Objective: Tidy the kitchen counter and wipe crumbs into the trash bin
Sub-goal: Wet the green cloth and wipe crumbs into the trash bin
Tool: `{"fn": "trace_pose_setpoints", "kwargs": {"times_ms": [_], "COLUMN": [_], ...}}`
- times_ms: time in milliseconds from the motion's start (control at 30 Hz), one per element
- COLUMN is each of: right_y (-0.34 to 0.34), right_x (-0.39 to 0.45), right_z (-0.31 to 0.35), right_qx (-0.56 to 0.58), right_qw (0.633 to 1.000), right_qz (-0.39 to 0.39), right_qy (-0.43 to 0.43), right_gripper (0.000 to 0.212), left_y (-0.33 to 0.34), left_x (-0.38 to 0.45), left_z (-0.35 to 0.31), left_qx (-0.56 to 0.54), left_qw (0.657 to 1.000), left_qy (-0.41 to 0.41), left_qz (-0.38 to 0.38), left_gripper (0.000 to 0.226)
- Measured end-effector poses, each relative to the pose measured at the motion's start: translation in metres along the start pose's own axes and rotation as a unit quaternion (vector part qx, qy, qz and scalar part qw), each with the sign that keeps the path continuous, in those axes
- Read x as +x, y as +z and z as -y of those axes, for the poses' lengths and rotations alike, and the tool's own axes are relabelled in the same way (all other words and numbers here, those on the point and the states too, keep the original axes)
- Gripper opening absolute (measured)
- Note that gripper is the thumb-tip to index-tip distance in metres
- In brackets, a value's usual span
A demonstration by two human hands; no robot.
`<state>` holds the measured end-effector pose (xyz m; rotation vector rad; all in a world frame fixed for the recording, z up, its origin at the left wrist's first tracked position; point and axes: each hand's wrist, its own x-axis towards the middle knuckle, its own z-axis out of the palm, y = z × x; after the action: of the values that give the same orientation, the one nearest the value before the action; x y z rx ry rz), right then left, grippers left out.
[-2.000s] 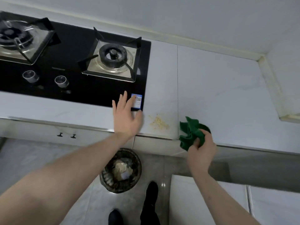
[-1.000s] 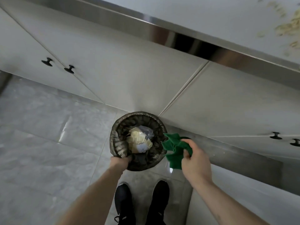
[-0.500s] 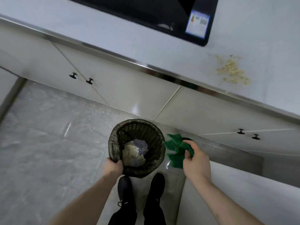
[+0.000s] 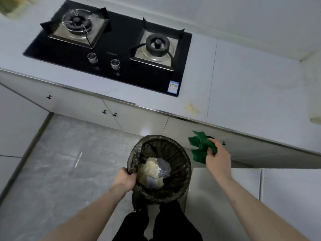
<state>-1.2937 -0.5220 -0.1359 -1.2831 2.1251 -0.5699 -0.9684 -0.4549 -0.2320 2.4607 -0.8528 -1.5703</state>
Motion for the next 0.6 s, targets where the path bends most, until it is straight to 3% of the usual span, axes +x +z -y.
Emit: {"fn": "trace_pose_setpoints", "kwargs": {"times_ms": [300,467,600], "right_y": [-0.063,-0.066,-0.061], "right_x": [0.095,0.157,0.197], "right_z": [0.038,0.053,0.069], "right_qx": [-0.002,-0.018,-0.033], "right_qw": [0.995,0.993,0.992], "right_qz": [-0.068,-0.059,-0.051], "right_qy": [-0.069,-0.096,-0.115], "right_gripper": [0.038,0.038,0.037], "left_y": [0.013,0.023,0.025], "left_x": [-0.029,-0.022,-0.016], "left_z": [-0.057,-0.071,-0.076], "left_qx": [-0.07,-0.077,-0.091], "left_qw": [0.997,0.996,0.994], "left_qy": [-0.022,-0.047,-0.055], "left_qz": [-0.018,-0.027,-0.039], "left_gripper": [0.008,0.02,0.017]}}
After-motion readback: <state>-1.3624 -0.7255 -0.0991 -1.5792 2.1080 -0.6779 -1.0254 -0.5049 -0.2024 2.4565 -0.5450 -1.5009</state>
